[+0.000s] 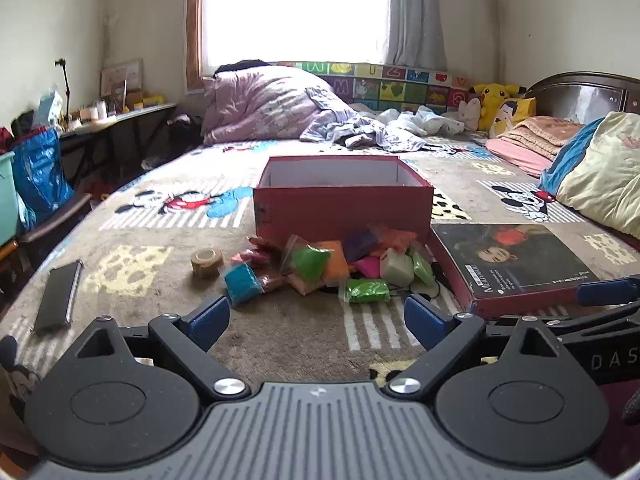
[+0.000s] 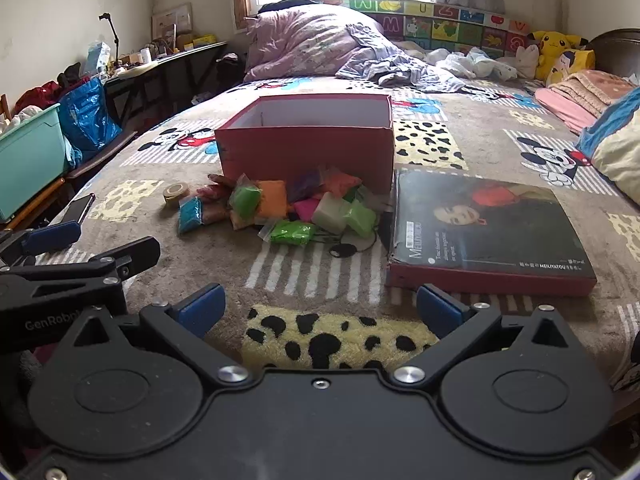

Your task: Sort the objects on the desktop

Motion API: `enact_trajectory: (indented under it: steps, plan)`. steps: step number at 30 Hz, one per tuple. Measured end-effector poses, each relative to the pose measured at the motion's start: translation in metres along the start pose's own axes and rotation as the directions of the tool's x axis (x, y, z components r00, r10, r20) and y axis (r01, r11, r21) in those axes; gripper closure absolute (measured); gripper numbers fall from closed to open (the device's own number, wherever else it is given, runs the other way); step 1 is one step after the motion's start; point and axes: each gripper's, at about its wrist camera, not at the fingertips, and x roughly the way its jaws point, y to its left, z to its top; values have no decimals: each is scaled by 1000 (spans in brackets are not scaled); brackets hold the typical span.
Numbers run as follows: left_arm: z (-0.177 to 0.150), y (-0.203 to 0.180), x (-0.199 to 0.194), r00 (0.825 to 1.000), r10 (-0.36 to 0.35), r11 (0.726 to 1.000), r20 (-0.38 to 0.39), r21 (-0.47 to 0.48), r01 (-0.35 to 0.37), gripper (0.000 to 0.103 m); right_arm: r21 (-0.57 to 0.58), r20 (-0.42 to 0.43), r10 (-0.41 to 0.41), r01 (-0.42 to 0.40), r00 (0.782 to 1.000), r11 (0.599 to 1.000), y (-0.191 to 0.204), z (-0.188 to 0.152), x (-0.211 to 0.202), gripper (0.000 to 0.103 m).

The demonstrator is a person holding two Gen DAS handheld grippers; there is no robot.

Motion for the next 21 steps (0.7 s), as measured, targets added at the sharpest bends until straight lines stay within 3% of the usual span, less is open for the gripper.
enact_trajectory:
  steps: [7,21]
  plan:
    - [-2,-3,6,999,2,1000,-43,-6,-3,9,-1,22,7,-7,1000,1000,-6,-5,-6,1]
    - [-2,-2,3,999,8,1000,-39,-5,-8,9,-5,-13,-9,9,1000,1000,0,-2,3,1]
